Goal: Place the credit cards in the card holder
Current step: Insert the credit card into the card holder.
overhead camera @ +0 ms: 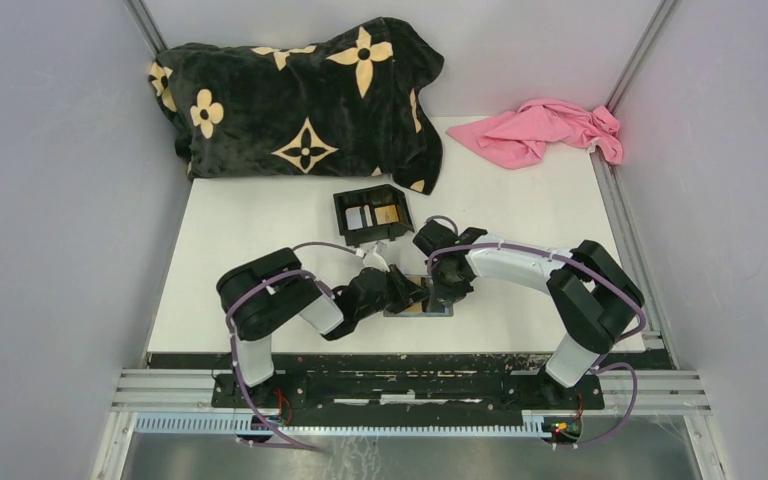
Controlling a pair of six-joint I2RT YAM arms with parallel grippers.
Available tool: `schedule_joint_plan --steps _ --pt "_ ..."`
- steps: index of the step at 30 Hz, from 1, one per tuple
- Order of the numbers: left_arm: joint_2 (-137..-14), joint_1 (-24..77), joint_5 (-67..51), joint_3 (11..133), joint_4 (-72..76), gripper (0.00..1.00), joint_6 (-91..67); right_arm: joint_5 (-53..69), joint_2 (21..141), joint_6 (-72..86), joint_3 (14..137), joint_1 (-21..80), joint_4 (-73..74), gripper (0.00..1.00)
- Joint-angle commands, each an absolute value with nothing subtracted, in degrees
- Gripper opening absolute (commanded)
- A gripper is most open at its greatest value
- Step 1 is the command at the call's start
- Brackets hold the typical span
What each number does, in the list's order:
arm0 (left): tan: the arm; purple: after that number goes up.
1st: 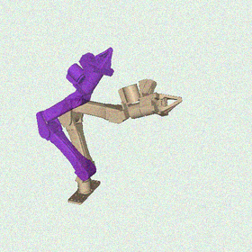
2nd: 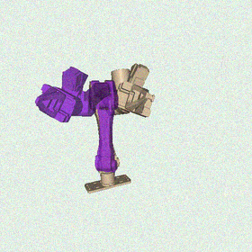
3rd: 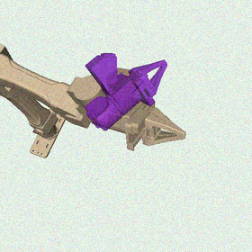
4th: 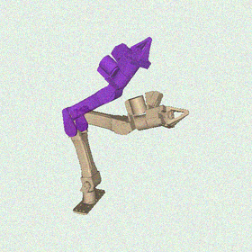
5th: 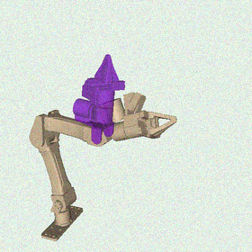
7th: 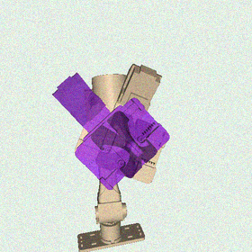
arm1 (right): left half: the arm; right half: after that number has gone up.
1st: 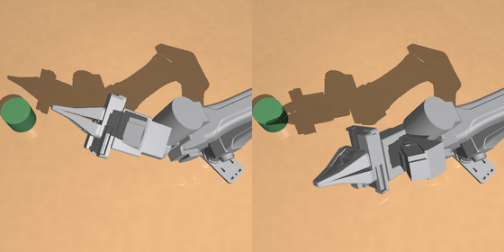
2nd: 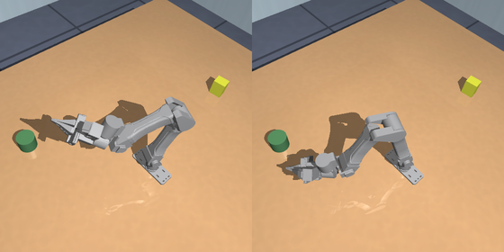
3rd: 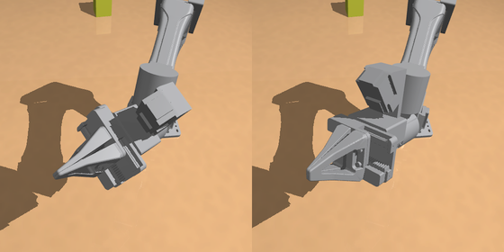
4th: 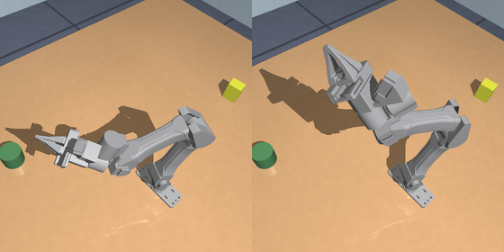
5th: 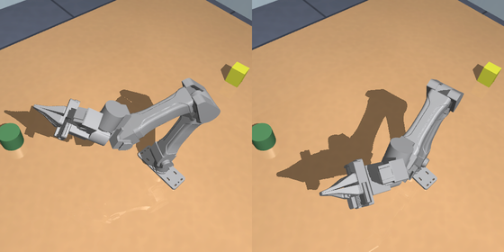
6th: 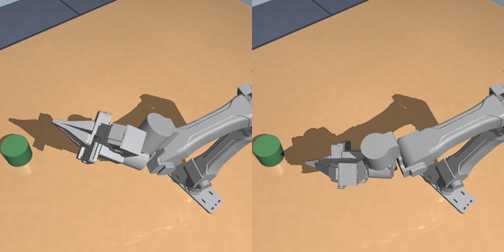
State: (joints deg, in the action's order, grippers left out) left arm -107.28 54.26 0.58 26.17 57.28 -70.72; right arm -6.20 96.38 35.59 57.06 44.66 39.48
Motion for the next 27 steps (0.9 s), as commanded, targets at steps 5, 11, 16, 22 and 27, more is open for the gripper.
schedule_joint_plan --steps 5,11,16,22,27 --pt "-105.08 59.19 3.33 32.11 27.89 0.27 -65.23 -5.68 99.16 34.61 56.40 44.21 36.44 0.05" --pt "-100.20 60.42 9.90 36.63 10.11 0.32 -63.71 -5.13 98.64 34.43 56.47 43.74 35.57 0.06" --pt "-95.61 60.63 14.31 37.84 1.74 0.34 -64.13 -4.24 98.35 34.51 56.07 43.34 34.54 0.06" --pt "-91.63 60.83 17.42 37.51 -3.15 0.35 -65.72 -2.82 98.91 34.79 56.08 43.24 33.04 0.06" --pt "-89.43 61.06 19.01 37.98 -4.46 0.36 -65.95 -2.26 99.18 34.76 55.97 43.24 32.29 0.06"
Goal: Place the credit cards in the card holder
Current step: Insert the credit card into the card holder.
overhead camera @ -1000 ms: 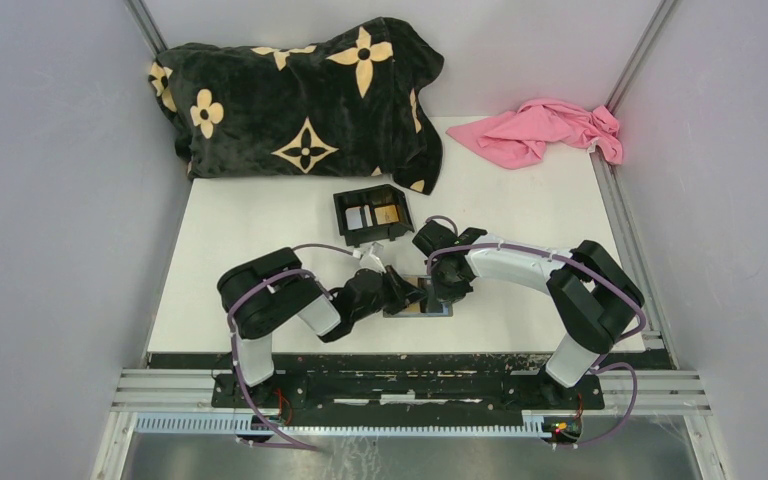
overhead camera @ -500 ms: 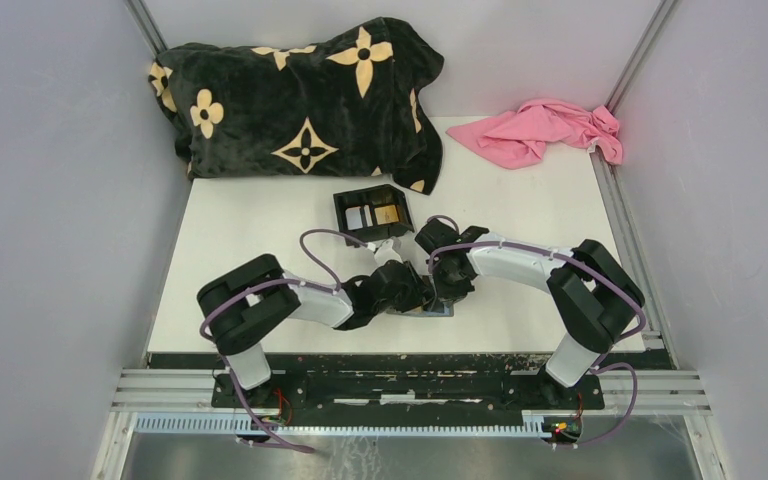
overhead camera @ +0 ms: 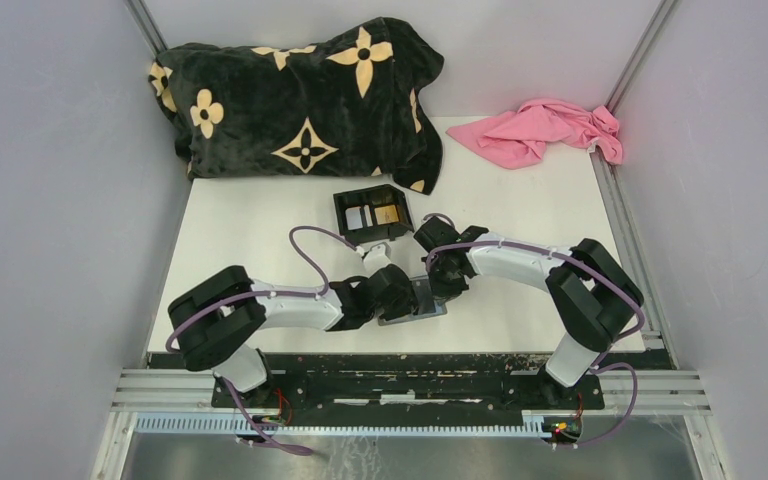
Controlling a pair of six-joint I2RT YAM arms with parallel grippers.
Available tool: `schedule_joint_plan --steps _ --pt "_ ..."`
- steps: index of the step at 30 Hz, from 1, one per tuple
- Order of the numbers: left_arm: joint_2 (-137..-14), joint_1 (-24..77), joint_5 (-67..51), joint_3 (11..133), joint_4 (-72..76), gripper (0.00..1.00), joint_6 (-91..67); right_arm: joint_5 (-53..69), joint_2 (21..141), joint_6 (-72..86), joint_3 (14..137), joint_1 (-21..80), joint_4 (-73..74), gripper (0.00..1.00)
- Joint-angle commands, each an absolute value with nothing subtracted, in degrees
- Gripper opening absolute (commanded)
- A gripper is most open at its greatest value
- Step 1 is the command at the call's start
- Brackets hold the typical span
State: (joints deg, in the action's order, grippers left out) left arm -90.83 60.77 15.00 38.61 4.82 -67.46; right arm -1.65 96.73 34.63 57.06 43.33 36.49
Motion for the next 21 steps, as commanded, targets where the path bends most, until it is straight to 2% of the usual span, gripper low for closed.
schedule_joint_plan --steps 1,15,18,21 --pt "-89.13 61.12 19.40 38.11 -4.67 0.36 -65.92 -2.18 99.22 34.80 55.94 43.24 32.23 0.06" --pt "-83.75 61.44 24.39 38.04 -2.11 0.35 -64.44 -1.67 99.95 34.32 56.25 43.25 32.16 0.06" --pt "-83.82 61.46 24.82 38.14 -2.13 0.32 -64.19 -1.59 100.15 34.12 56.53 43.25 32.32 0.06" --pt "-84.31 61.44 25.05 38.21 -2.44 0.25 -64.12 -1.65 100.11 34.02 56.75 43.25 32.43 0.05"
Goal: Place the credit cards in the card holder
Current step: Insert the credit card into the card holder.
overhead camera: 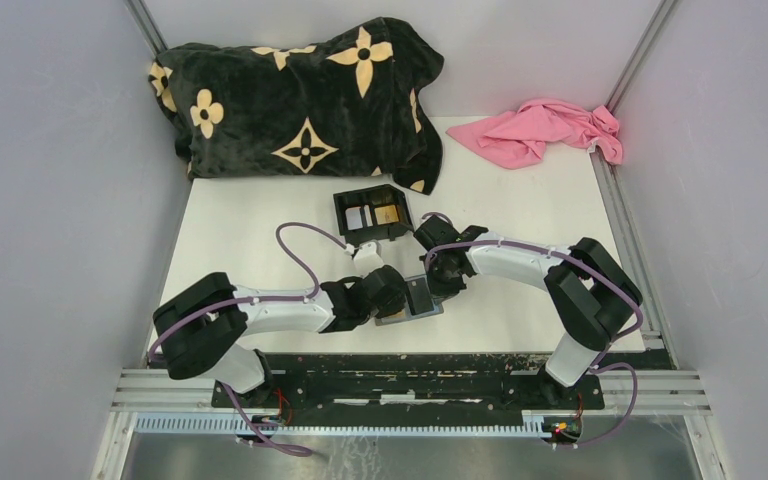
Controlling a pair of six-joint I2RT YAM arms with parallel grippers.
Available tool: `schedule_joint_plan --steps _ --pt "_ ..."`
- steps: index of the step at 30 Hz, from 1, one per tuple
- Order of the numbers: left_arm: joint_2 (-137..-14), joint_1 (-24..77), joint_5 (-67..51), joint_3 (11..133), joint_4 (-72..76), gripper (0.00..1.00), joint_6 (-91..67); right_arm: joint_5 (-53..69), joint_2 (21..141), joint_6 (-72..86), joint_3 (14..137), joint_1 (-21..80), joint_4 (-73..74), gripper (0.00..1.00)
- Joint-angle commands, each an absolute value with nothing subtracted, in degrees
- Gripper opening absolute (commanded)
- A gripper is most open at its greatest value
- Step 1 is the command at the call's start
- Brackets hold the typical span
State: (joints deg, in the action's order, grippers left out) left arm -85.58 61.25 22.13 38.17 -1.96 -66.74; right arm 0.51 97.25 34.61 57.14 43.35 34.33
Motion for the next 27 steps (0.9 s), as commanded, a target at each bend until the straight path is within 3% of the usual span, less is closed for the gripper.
schedule_joint_plan --steps 1,9,27 --pt "-84.49 61.44 25.11 38.27 -2.55 0.22 -64.07 -1.67 100.04 34.01 56.67 43.24 32.43 0.05" --pt "-88.54 61.44 25.69 41.85 -5.69 0.08 -62.51 -1.41 100.37 33.97 56.67 43.27 32.23 0.05" --pt "-95.85 61.74 23.45 48.05 -7.78 0.03 -58.91 -1.32 99.78 34.45 55.92 43.29 31.92 0.05"
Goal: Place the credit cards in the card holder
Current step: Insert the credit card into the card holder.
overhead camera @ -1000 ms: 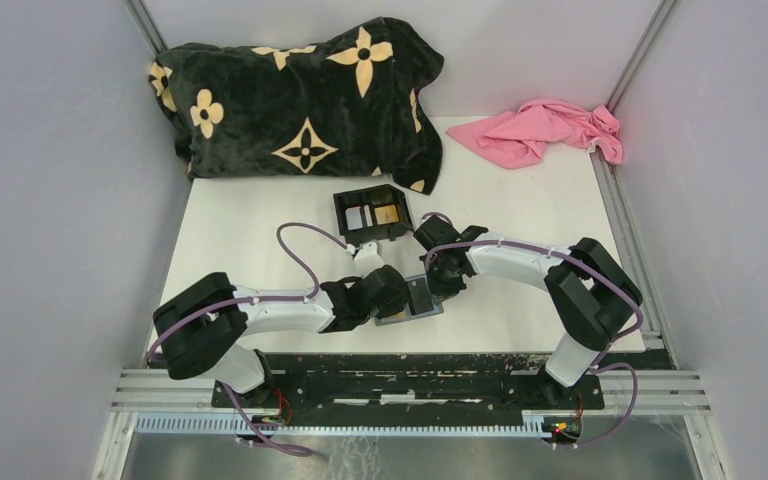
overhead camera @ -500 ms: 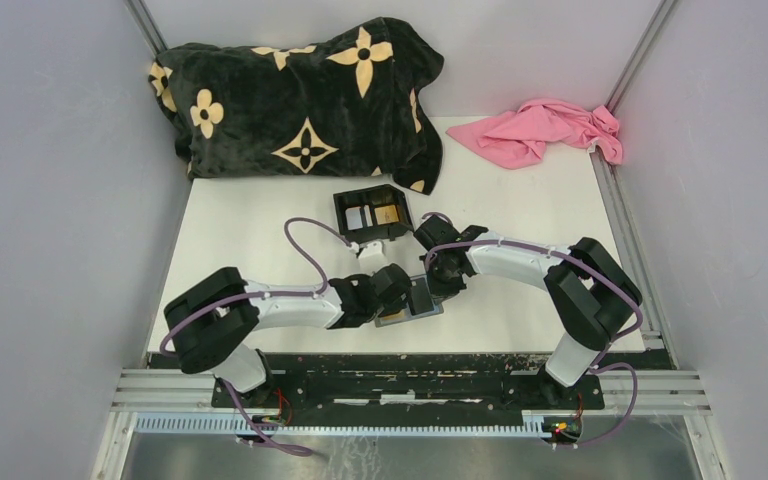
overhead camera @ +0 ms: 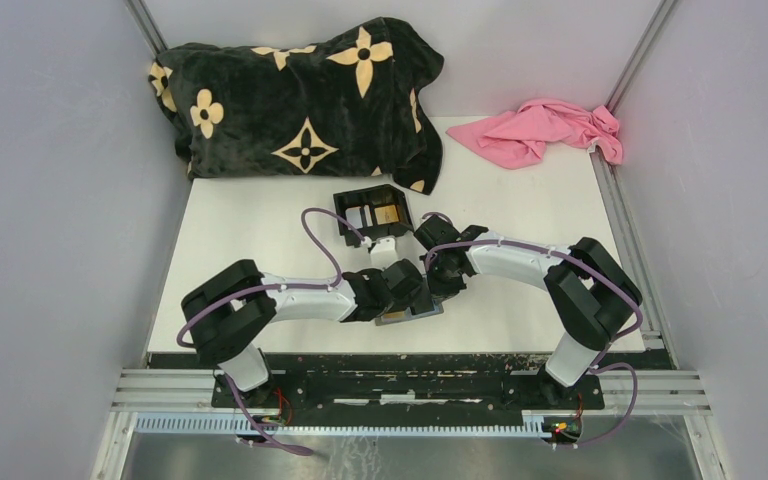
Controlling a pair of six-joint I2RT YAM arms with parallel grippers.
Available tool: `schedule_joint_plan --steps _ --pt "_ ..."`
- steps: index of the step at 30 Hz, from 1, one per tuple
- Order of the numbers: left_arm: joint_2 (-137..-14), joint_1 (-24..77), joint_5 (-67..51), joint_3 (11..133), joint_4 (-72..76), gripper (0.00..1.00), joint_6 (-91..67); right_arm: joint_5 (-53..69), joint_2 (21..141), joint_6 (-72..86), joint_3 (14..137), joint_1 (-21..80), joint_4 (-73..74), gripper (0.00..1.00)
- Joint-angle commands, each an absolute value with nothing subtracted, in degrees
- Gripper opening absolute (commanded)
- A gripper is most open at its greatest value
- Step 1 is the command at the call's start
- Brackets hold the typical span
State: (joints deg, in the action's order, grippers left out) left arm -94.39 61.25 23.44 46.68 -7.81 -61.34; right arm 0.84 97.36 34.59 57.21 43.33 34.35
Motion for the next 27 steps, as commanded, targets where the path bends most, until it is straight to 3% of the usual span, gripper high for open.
schedule_joint_plan --steps 1,17,27 --pt "-95.95 61.73 23.28 48.15 -7.28 0.03 -58.79 -1.35 99.76 34.45 55.91 43.25 31.91 0.05" --pt "-98.10 62.50 19.46 50.29 -0.22 0.03 -55.94 -0.97 99.34 34.54 55.62 43.24 31.91 0.06" --pt "-94.48 62.53 23.44 51.86 -6.55 0.09 -56.49 -3.54 98.00 33.93 56.69 43.11 32.96 0.09"
